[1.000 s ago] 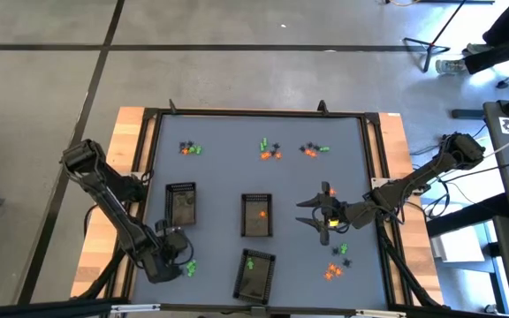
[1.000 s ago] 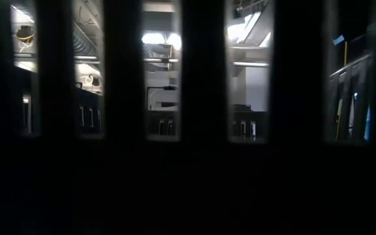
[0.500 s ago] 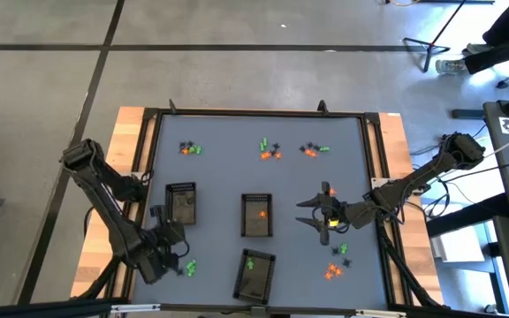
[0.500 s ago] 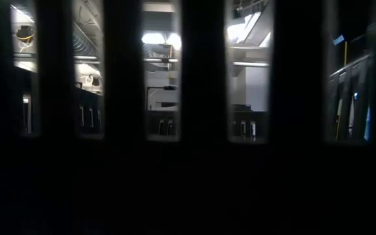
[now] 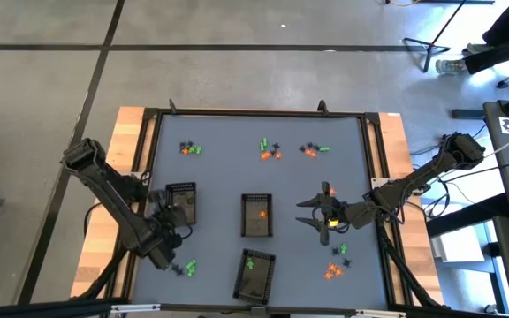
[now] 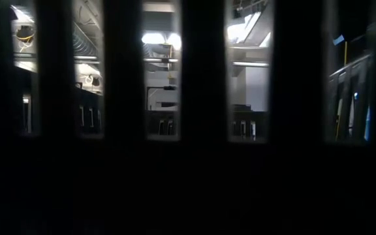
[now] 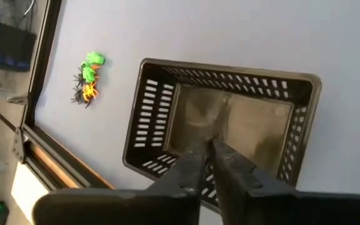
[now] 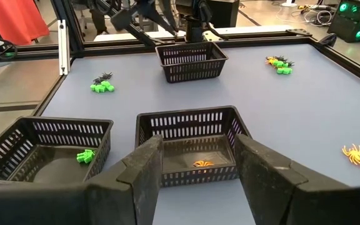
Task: Sort Halloween decoration
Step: Put the black spider toy into the top left black basket
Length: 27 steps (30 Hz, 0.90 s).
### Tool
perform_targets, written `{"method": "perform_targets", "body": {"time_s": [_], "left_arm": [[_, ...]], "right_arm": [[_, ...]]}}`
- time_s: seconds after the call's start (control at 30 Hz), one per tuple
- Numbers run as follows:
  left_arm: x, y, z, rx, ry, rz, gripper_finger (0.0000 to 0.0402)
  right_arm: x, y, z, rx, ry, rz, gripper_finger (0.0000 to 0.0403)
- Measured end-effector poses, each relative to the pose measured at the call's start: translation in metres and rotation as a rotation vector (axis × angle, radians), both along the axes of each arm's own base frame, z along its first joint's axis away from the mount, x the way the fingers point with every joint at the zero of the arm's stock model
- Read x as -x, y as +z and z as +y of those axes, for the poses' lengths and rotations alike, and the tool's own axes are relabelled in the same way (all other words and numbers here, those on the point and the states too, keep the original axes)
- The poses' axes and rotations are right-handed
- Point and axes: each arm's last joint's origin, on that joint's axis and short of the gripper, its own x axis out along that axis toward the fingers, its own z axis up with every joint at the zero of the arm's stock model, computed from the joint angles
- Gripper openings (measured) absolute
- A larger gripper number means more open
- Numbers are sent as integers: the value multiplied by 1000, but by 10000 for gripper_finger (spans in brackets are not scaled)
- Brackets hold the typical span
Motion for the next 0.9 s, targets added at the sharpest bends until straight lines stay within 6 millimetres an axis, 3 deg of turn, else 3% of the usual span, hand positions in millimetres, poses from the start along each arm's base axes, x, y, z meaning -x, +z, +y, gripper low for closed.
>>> {"method": "perform_targets", "body": {"time_s": [0.37, 0.47, 0.73, 0.9], "left_arm": [[-6, -5, 0, 51, 6, -12, 148], [-13, 3, -13, 181, -23, -26, 155], [-26, 50, -57, 595, -85, -99, 152], [-17, 49, -74, 660, -89, -144, 152]], "right_arm": [[0, 0, 0, 0, 0, 0, 195], [0, 0, 0, 0, 0, 0, 195], [0, 0, 0, 0, 0, 0, 195], [0, 0, 0, 0, 0, 0, 195]]}}
